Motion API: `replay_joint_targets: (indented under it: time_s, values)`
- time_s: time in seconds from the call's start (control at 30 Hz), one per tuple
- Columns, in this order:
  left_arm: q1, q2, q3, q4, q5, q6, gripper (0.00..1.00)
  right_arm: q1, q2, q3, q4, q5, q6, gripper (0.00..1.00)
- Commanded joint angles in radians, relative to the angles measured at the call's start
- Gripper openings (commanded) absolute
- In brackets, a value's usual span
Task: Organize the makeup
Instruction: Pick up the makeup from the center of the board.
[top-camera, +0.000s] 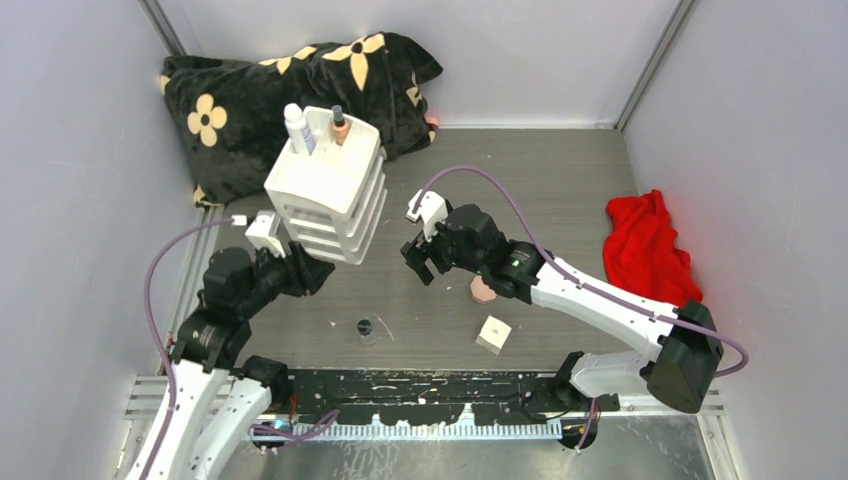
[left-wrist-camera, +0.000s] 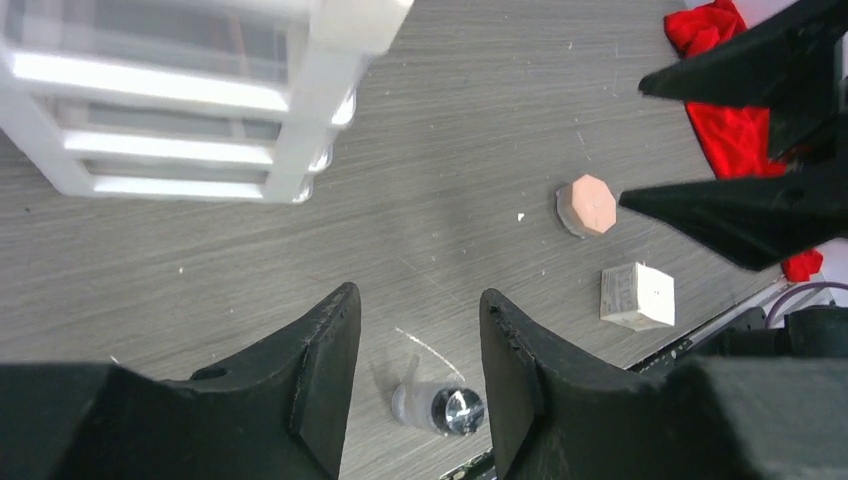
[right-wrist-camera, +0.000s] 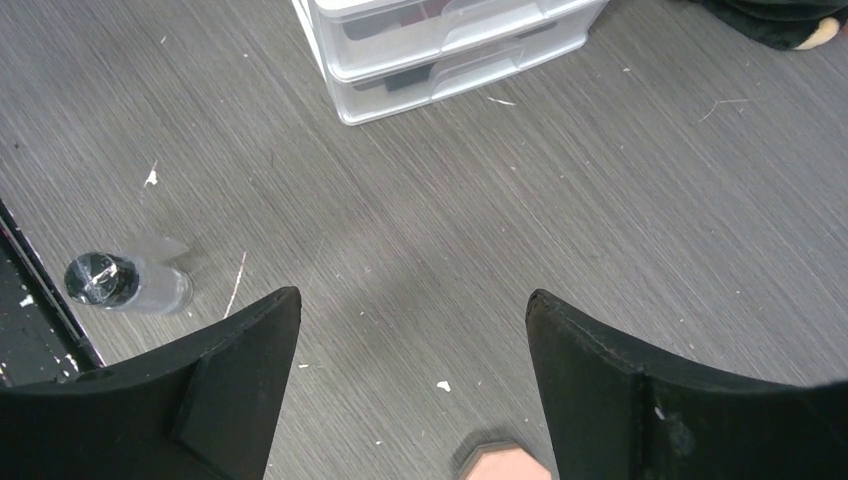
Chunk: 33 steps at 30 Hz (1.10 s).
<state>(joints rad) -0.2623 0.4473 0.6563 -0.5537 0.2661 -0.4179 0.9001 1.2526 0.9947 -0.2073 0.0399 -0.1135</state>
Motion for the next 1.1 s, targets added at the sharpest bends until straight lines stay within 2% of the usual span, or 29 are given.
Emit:
replay_joint_targets:
  time_s: [0.0,0.1,0.23,0.37,0.4,0.43,0.53,0.67,0.73,0.8,1.07]
  values:
    - [-0.003,0.178,0.167,0.011,0.009,0.089,0.48,-0.001,0.040,0.078,-0.002,-0.025,-0.001,0.87]
    - [-0.002,0.293,0.295,-0.026,-0.032,0.135,0.48,0.015,0.067,0.091,-0.025,-0.028,0.004,0.85]
    - [-0.003,0.387,0.456,-0.070,-0.125,0.182,0.52,0.113,0.080,0.074,-0.011,-0.012,0.012,0.85]
    - [-0.003,0.409,0.526,-0.103,-0.209,0.198,0.56,0.269,0.120,0.093,-0.024,-0.005,0.036,0.85]
    - [-0.002,0.409,0.528,-0.110,-0.223,0.197,0.64,0.303,0.135,0.098,-0.026,0.000,0.040,0.85]
    - [-0.002,0.407,0.527,-0.117,-0.237,0.196,0.67,0.337,0.152,0.101,-0.026,0.001,0.042,0.85]
    - [-0.002,0.389,0.500,-0.124,-0.269,0.200,0.68,0.407,0.213,0.114,-0.014,-0.002,0.050,0.88]
    - [-0.003,0.364,0.473,-0.130,-0.284,0.196,0.72,0.424,0.288,0.137,0.022,0.012,0.077,0.89]
    - [-0.003,0.354,0.468,-0.136,-0.288,0.197,0.83,0.422,0.314,0.137,0.055,0.023,0.076,0.90]
    - [-0.003,0.343,0.465,-0.144,-0.295,0.203,0.86,0.421,0.347,0.138,0.080,0.042,0.068,0.90]
    - [-0.002,0.335,0.438,-0.138,-0.300,0.219,0.87,0.369,0.446,0.172,0.141,0.017,0.062,0.90]
